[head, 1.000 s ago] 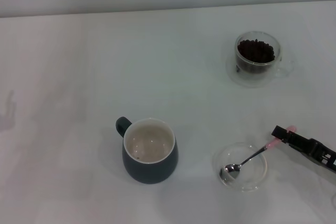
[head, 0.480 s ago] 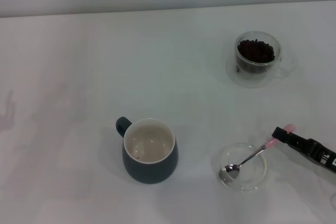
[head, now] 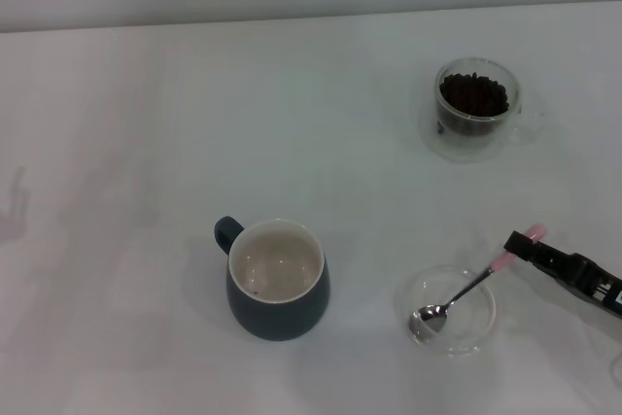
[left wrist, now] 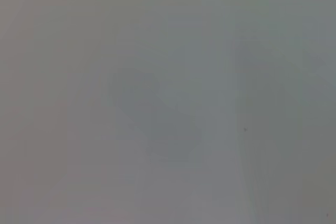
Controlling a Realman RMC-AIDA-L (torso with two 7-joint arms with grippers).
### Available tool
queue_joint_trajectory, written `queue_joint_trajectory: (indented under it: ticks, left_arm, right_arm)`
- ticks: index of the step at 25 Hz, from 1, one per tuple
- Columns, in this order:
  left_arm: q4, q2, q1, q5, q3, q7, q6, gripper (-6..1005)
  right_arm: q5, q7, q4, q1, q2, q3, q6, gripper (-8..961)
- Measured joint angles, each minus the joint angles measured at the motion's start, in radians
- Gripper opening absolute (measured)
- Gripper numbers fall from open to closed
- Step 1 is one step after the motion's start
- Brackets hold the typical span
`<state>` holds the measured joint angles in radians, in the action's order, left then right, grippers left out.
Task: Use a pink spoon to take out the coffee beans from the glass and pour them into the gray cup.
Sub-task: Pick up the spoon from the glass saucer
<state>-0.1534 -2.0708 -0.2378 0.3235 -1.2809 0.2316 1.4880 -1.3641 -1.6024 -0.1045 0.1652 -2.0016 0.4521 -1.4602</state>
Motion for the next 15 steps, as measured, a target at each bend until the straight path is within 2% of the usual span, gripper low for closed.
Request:
queue_joint_trajectory:
  ticks: [9,15]
  left_arm:
    - [0.0,-0.001,0.004,0.0,0.0,-0.004,0.0,407]
    - [0.002,-0.004,0.008,0.0,0.0,-0.02,0.0,407]
  right_arm:
    - [-0.031,-0.001,-0.034,0.008,0.0,0.001,-0.104,149]
    - [-0.097,0.006,-0.093,0.018,0.01,0.0,-0.136,144]
